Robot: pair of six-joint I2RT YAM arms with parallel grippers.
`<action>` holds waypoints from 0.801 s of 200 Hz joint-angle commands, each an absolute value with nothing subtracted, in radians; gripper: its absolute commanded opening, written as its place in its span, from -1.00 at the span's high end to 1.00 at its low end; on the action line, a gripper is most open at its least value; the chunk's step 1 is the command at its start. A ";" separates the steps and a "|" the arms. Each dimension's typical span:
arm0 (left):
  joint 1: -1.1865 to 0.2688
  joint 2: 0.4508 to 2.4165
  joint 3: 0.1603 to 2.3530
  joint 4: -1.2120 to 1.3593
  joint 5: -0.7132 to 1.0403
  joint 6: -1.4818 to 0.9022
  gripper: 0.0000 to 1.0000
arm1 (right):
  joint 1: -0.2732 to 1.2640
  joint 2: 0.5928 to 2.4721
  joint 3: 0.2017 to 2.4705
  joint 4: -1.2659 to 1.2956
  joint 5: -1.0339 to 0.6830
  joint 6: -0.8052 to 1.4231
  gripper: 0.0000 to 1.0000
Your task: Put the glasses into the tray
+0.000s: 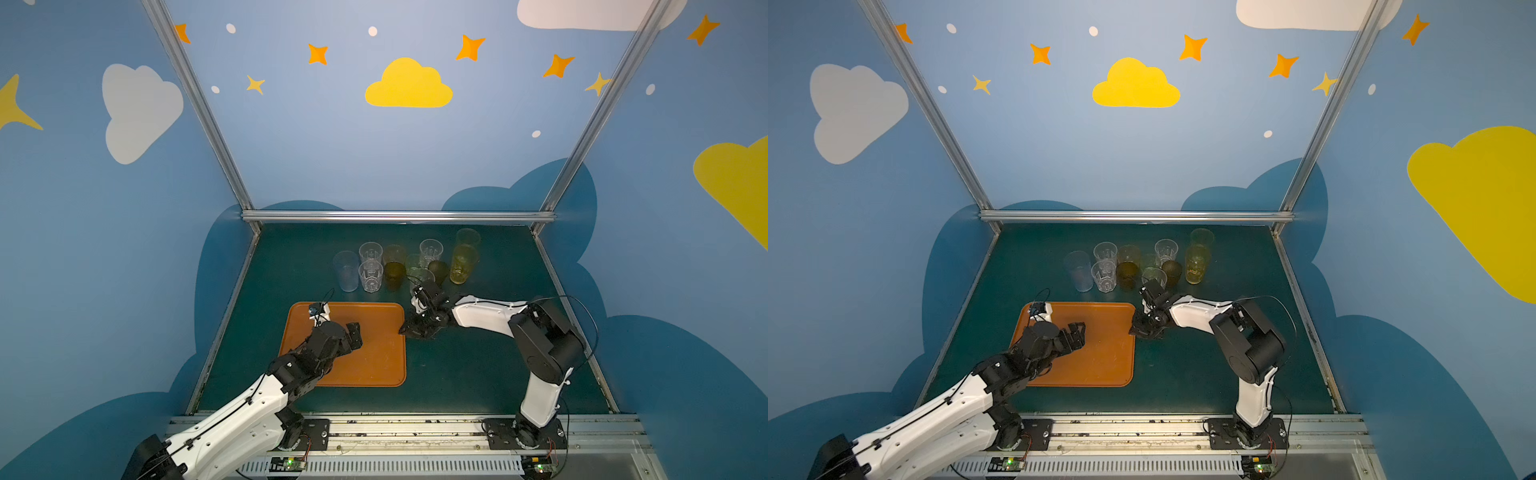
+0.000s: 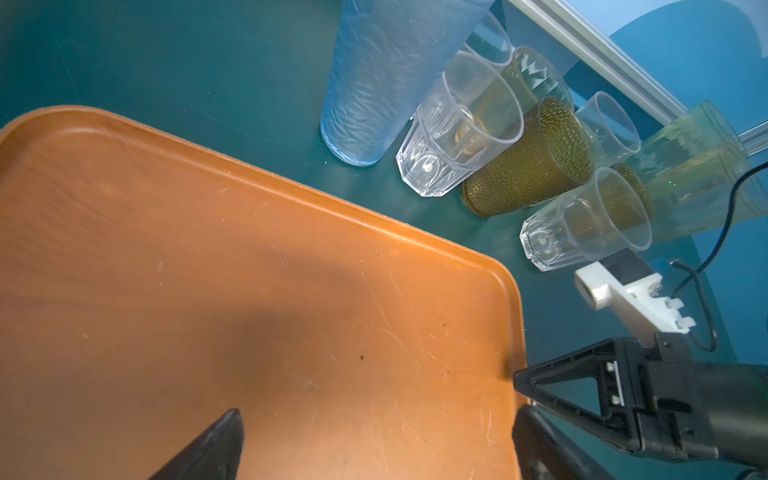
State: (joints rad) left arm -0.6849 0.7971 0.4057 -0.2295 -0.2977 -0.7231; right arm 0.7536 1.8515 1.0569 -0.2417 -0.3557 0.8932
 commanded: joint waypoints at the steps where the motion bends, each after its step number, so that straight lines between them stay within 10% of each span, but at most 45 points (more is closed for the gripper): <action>1: -0.678 0.787 0.395 -0.235 -0.312 -0.736 -1.00 | 0.766 1.883 1.085 -0.312 -0.310 0.869 0.50; 160: -0.669 0.832 0.404 -0.203 -0.309 -0.736 -1.00 | 0.761 1.867 1.091 -0.449 -0.221 0.826 0.74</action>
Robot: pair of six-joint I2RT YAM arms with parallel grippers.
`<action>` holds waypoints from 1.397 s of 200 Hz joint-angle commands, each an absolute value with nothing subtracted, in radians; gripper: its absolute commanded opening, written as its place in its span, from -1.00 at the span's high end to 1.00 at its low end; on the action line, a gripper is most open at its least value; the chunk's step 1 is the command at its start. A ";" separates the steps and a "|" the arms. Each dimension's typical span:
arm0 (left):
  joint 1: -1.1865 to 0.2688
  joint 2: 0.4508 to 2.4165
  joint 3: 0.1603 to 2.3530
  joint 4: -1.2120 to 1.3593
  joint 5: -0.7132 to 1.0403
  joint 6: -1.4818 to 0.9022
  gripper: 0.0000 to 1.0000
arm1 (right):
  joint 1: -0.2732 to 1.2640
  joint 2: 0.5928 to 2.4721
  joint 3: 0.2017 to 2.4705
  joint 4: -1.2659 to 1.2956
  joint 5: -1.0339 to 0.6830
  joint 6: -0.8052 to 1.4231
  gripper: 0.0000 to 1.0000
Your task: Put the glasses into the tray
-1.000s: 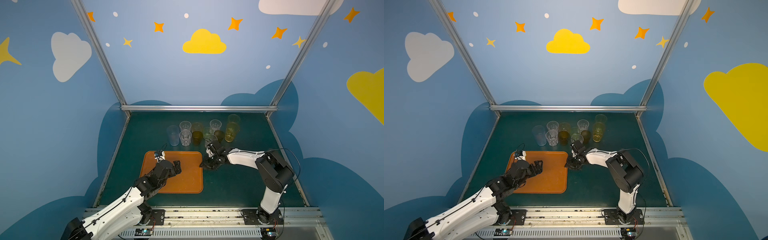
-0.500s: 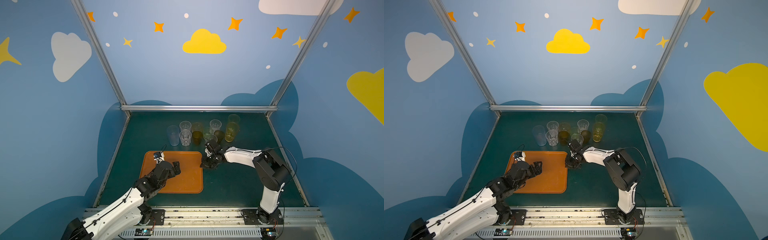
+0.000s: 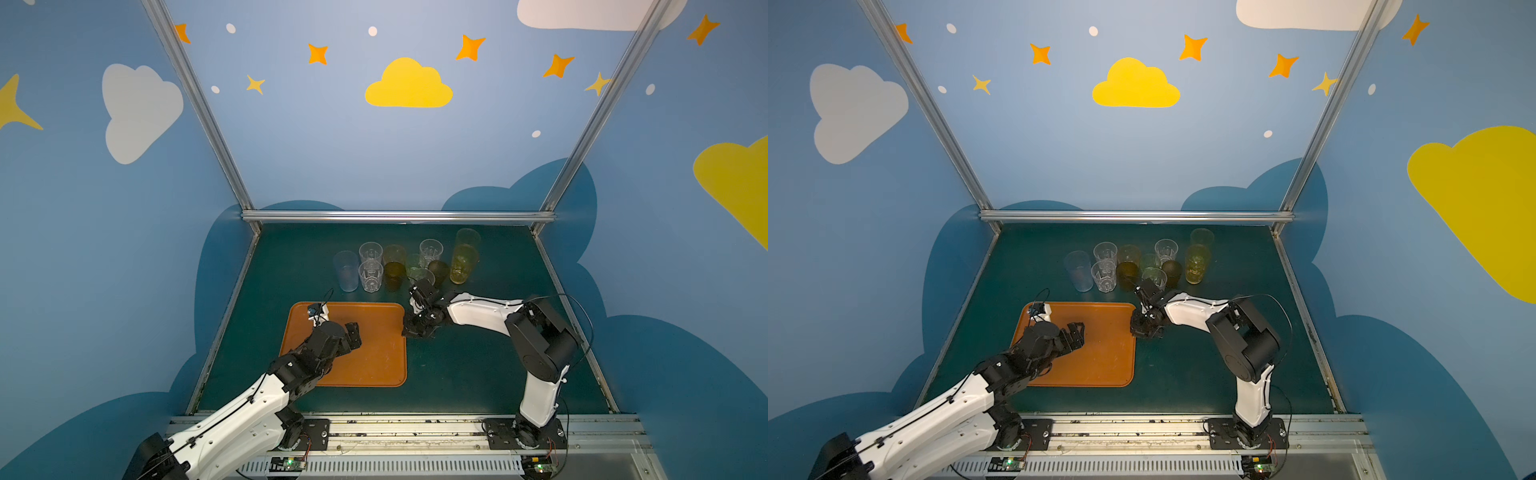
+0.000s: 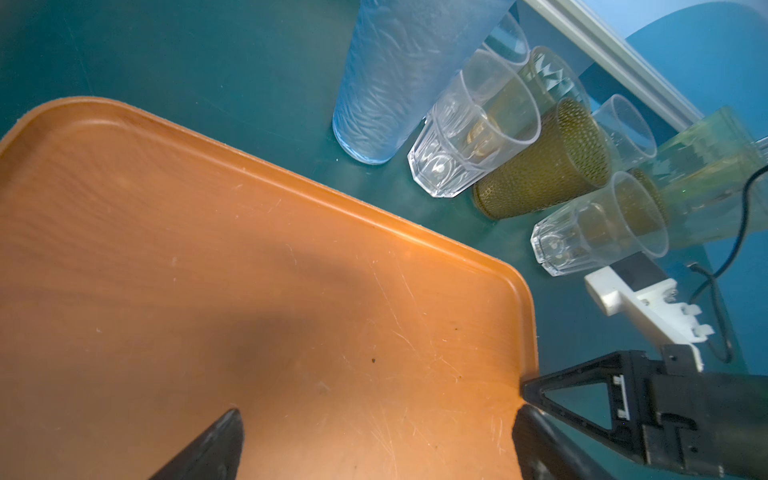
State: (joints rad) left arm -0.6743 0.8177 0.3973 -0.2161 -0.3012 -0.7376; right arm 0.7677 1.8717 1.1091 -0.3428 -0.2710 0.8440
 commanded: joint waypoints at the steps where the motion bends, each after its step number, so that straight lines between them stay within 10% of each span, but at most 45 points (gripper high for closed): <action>1: -0.668 0.832 0.404 -0.203 -0.309 -0.735 -1.00 | 0.761 1.867 1.089 -0.448 -0.221 0.827 0.74; 279: -0.646 0.958 0.447 -0.160 -0.273 -0.712 -1.00 | 0.505 1.631 0.907 -0.660 -0.075 0.579 0.83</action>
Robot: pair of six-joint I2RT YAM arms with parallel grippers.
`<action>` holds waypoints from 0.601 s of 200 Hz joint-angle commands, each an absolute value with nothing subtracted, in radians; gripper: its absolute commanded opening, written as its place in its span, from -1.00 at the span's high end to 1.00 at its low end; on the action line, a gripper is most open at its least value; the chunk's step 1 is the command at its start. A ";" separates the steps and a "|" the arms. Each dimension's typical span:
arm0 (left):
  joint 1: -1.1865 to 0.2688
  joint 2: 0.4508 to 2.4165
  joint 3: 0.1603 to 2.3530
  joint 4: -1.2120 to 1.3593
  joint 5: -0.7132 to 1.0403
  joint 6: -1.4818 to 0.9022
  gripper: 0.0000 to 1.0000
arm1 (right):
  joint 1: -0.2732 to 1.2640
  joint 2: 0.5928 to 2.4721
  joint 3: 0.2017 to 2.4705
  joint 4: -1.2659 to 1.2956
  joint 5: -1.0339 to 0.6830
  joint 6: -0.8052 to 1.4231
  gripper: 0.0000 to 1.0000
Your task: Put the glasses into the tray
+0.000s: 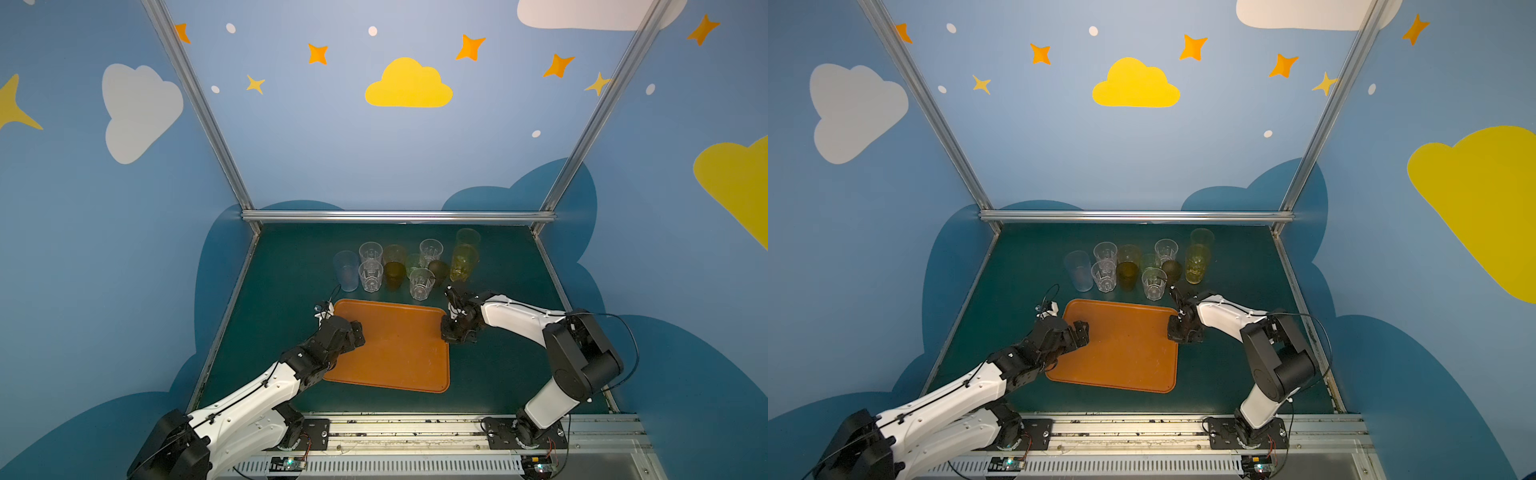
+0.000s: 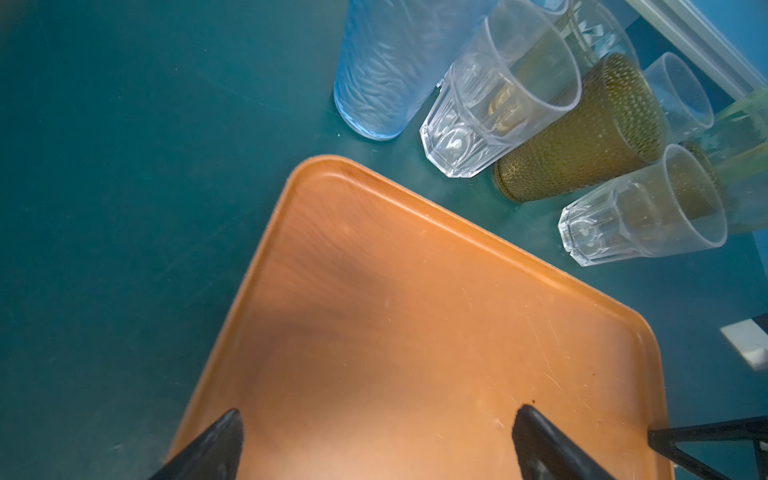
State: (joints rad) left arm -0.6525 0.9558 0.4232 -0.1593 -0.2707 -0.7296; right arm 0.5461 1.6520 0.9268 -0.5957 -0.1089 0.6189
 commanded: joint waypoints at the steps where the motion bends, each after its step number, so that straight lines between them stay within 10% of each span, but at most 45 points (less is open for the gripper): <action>1: -0.645 0.957 0.447 -0.160 -0.273 -0.712 -1.00 | 0.504 1.631 0.907 -0.660 -0.076 0.578 0.83; 120: -0.613 0.942 0.465 -0.196 -0.287 -0.695 -1.00 | 0.404 1.615 0.947 -0.709 -0.024 0.501 0.85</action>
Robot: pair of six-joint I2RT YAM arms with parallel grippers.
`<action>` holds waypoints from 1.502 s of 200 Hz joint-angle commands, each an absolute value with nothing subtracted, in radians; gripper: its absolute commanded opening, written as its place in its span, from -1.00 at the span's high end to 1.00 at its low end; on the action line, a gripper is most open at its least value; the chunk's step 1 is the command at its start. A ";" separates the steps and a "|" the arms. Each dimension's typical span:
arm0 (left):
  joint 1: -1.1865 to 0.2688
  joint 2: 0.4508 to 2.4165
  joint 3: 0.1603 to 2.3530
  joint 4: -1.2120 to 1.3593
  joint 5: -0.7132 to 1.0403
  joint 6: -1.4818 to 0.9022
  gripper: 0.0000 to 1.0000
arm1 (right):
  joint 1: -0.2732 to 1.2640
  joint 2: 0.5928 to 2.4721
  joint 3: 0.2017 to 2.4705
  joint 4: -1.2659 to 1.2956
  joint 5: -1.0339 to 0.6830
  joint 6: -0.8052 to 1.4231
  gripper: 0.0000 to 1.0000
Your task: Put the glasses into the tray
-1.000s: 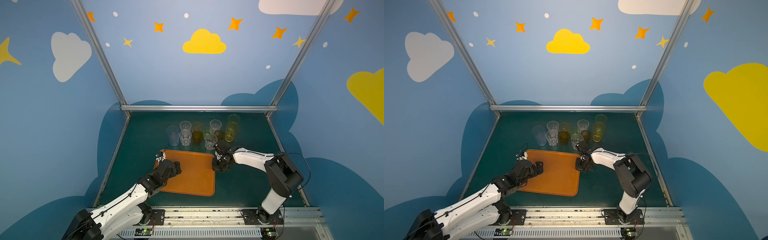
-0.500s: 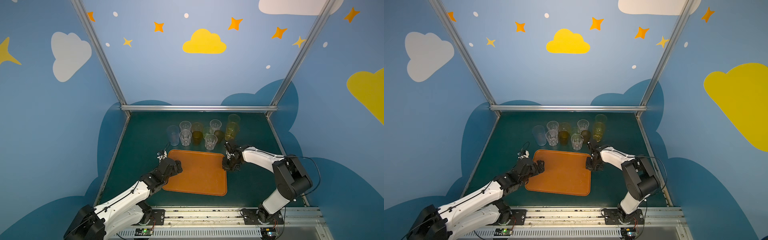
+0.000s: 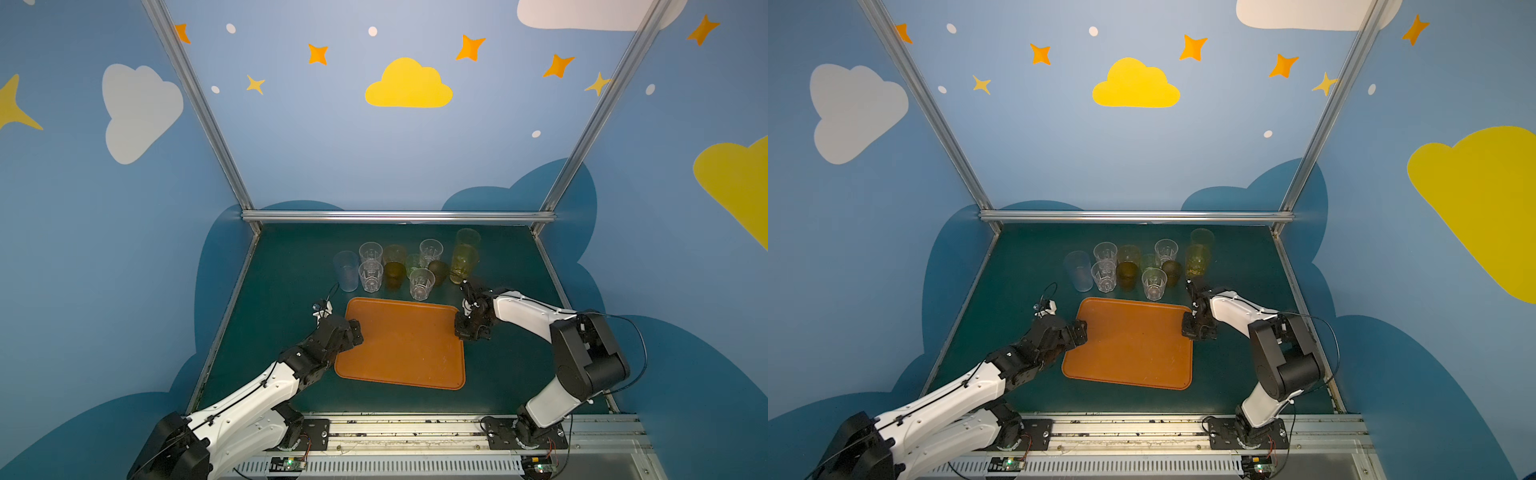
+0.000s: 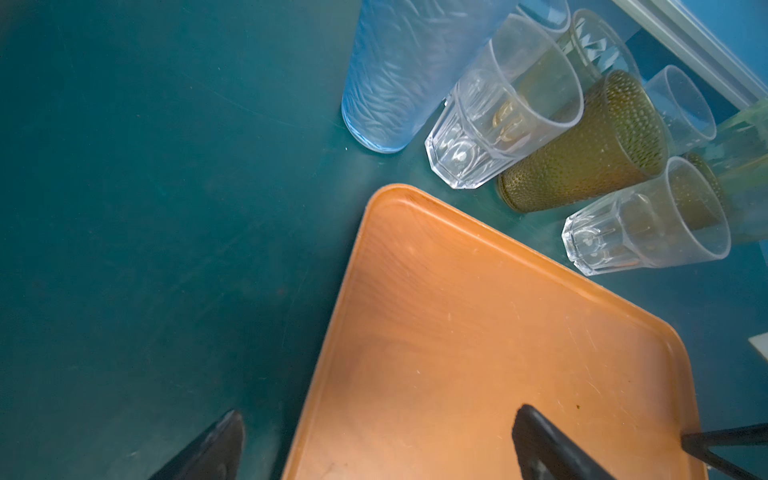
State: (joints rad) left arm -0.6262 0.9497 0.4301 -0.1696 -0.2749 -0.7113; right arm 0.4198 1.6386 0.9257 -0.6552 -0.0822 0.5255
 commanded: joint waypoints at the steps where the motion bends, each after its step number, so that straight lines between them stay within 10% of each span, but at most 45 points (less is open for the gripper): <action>1: -0.612 0.944 0.465 -0.196 -0.287 -0.696 -1.00 | 0.404 1.615 0.948 -0.710 -0.024 0.500 0.85; 43: -0.590 0.965 0.514 -0.221 -0.285 -0.695 -1.00 | 0.392 1.592 0.971 -0.718 -0.067 0.495 0.74; 82: -0.569 1.014 0.582 -0.239 -0.296 -0.691 -1.00 | 0.390 1.521 0.976 -0.747 -0.071 0.503 -0.14; 136: -0.554 1.135 0.697 -0.229 -0.284 -0.674 -1.00 | 0.394 1.282 0.908 -0.739 -0.116 0.515 -0.50; 226: -0.546 1.366 0.906 -0.210 -0.202 -0.677 -0.99 | 0.396 0.993 0.745 -0.612 -0.162 0.604 -0.63; 300: -0.533 1.541 1.060 -0.217 -0.155 -0.651 -0.55 | 0.396 0.950 0.736 -0.586 -0.135 0.625 -0.63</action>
